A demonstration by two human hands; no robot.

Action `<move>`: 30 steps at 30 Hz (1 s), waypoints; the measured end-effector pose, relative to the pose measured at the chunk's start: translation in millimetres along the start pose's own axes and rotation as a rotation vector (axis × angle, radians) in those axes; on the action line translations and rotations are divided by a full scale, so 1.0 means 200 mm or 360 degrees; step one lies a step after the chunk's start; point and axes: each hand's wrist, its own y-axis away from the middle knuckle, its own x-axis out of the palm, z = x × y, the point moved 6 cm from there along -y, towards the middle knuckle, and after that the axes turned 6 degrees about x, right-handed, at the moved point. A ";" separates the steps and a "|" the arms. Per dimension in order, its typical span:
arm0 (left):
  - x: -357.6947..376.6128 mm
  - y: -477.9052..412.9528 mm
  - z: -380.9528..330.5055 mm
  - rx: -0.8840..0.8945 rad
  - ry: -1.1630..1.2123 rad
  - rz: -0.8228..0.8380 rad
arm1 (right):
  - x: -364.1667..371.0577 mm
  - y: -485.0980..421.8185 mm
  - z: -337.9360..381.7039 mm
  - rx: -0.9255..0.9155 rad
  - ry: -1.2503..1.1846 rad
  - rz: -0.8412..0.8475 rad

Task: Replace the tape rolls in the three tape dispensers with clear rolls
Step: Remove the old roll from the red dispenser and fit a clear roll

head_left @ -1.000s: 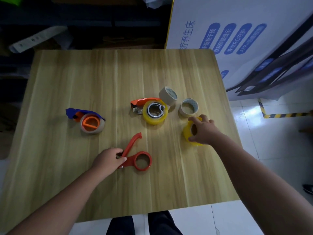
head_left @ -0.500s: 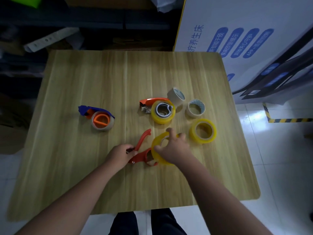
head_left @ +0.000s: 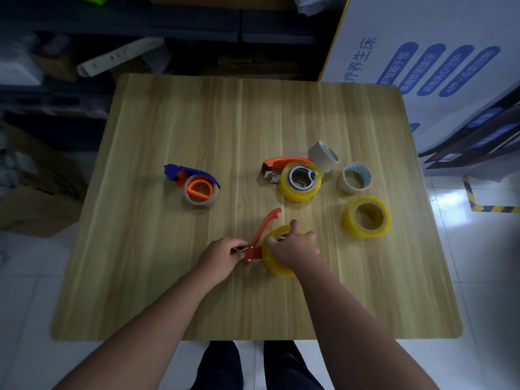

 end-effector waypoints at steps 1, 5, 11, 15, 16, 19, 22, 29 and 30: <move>0.00 0.00 0.00 0.0010 0.0018 -0.0013 | 0.00 -0.01 0.00 0.0015 0.0015 0.0000; 0.00 -0.02 0.02 0.0046 0.0048 -0.0023 | 0.03 -0.05 0.00 0.0050 0.0029 -0.0004; 0.00 -0.03 0.03 0.0083 0.0040 -0.0036 | 0.11 -0.08 -0.03 0.0026 0.0042 -0.0143; -0.01 -0.02 0.04 0.0085 0.0047 -0.0030 | 0.12 -0.09 -0.07 -0.0068 0.0037 -0.0116; -0.01 -0.02 0.04 0.0085 0.0049 -0.0035 | 0.12 -0.09 -0.09 -0.0116 0.0070 -0.0125; -0.01 -0.02 0.04 0.0098 0.0034 -0.0055 | 0.11 -0.03 -0.09 -0.0504 0.0265 -0.0372; -0.02 -0.04 0.04 0.0102 -0.0017 -0.0112 | 0.16 0.03 -0.07 -0.1000 0.0399 -0.0619; -0.07 -0.10 0.00 0.0051 0.0116 -0.0311 | 0.25 0.01 -0.08 -0.0988 0.0459 -0.0665; -0.07 -0.10 0.00 0.0057 0.0128 -0.0316 | 0.25 0.00 -0.08 -0.0991 0.0456 -0.0661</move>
